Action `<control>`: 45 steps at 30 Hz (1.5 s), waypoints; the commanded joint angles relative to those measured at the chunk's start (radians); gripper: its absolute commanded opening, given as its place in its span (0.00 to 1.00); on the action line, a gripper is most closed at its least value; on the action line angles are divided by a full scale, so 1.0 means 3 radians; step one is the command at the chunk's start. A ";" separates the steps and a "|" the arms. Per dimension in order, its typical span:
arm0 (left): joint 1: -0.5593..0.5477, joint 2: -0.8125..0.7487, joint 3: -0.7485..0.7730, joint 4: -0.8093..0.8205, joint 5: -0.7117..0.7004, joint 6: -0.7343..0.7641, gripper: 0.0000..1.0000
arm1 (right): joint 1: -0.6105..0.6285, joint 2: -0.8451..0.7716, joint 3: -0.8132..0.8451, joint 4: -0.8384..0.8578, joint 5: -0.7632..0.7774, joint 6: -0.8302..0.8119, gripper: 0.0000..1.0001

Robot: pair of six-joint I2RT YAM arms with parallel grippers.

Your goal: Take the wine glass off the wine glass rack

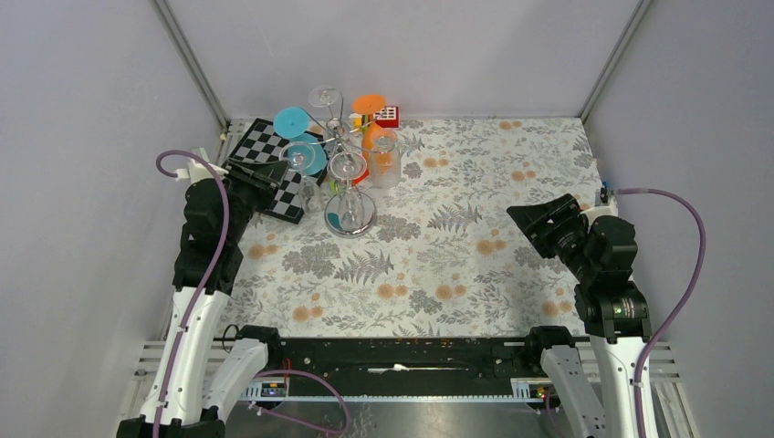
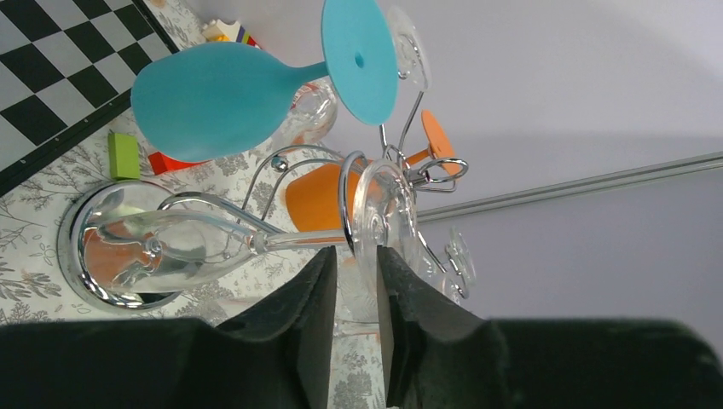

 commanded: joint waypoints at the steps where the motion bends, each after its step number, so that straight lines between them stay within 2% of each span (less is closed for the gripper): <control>1: 0.0019 -0.0051 0.0072 0.0156 -0.0029 -0.0076 0.23 | 0.0027 -0.0013 0.0023 -0.0015 0.0127 -0.0088 0.61; 7: 0.0019 -0.0017 0.0070 0.0187 0.0064 -0.0166 0.19 | 0.0024 -0.0024 0.0021 -0.0056 0.0208 -0.0125 0.61; 12: 0.0019 0.0010 0.0072 0.0208 0.0125 -0.0236 0.00 | 0.0024 -0.0023 0.0006 -0.0057 0.0215 -0.0124 0.61; 21: 0.0019 -0.0023 0.0124 0.0290 0.0103 -0.0338 0.00 | 0.0027 -0.0027 -0.0021 -0.0042 0.0192 -0.0101 0.61; 29: 0.0019 -0.0071 0.0125 0.0465 -0.0385 -0.0720 0.00 | 0.0026 0.0016 -0.0071 0.0043 0.0144 -0.0033 0.60; 34: 0.0019 -0.0079 0.0131 0.0487 -0.0595 -0.0787 0.00 | 0.0027 0.0013 -0.0063 0.0048 0.0182 -0.0036 0.60; 45: 0.0021 0.0127 0.0213 0.0723 -0.0535 -0.0803 0.00 | 0.0027 0.0032 -0.0099 0.0086 0.0138 0.0012 0.62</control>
